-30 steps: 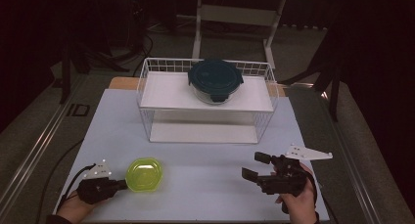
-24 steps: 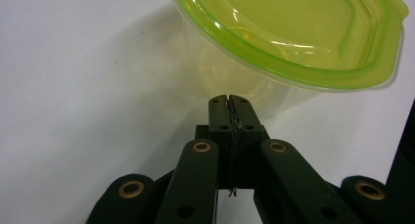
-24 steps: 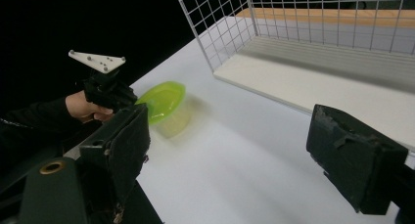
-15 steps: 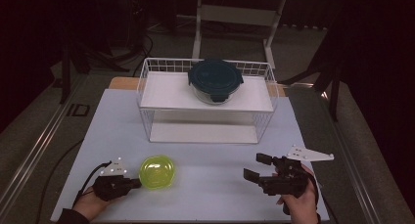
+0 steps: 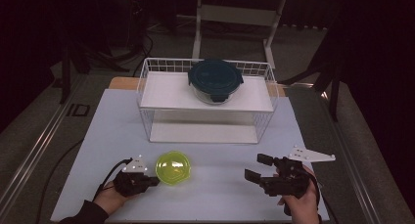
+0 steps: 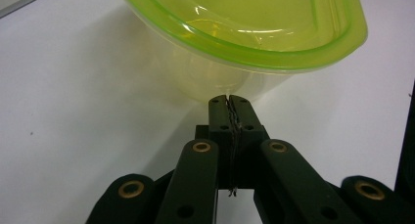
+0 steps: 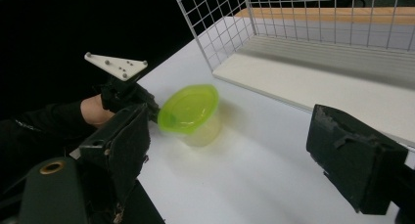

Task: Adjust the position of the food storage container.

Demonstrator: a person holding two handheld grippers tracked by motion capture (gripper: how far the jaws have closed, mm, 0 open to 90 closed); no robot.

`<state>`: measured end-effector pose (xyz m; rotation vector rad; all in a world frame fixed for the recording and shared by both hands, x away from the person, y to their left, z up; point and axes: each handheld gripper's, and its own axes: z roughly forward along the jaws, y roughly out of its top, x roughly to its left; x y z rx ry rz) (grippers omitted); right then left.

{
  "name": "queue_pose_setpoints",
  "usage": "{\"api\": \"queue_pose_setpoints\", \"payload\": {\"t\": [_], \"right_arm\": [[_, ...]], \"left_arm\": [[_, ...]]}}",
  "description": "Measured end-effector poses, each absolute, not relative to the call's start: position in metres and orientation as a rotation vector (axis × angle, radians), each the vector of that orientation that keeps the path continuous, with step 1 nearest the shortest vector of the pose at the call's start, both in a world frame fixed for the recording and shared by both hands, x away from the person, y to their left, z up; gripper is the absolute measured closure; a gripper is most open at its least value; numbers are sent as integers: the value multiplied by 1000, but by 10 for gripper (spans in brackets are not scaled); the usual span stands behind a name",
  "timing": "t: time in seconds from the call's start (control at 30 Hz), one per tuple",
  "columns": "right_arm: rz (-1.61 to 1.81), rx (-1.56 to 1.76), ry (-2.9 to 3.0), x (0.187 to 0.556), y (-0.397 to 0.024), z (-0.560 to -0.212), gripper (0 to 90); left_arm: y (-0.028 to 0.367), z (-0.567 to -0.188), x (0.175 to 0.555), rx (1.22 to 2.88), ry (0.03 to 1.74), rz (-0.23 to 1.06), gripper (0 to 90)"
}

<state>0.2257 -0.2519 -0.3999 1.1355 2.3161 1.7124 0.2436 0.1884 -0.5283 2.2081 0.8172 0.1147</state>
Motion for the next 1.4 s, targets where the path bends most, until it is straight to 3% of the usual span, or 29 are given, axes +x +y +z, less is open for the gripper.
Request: {"api": "queue_pose_setpoints", "payload": {"t": [0.3,0.6,1.4], "right_arm": [[1719,1133,2313,225,-252,-400,158],[1720,1142,2314,225,-253,-400,158],[1727,1150,2307,225,-254,-401,158]], "left_arm": [[201,-528,270,2188,892,178,885],[194,-528,286,2169,839,163,885],[150,-528,262,2212,707,59,884]]}}
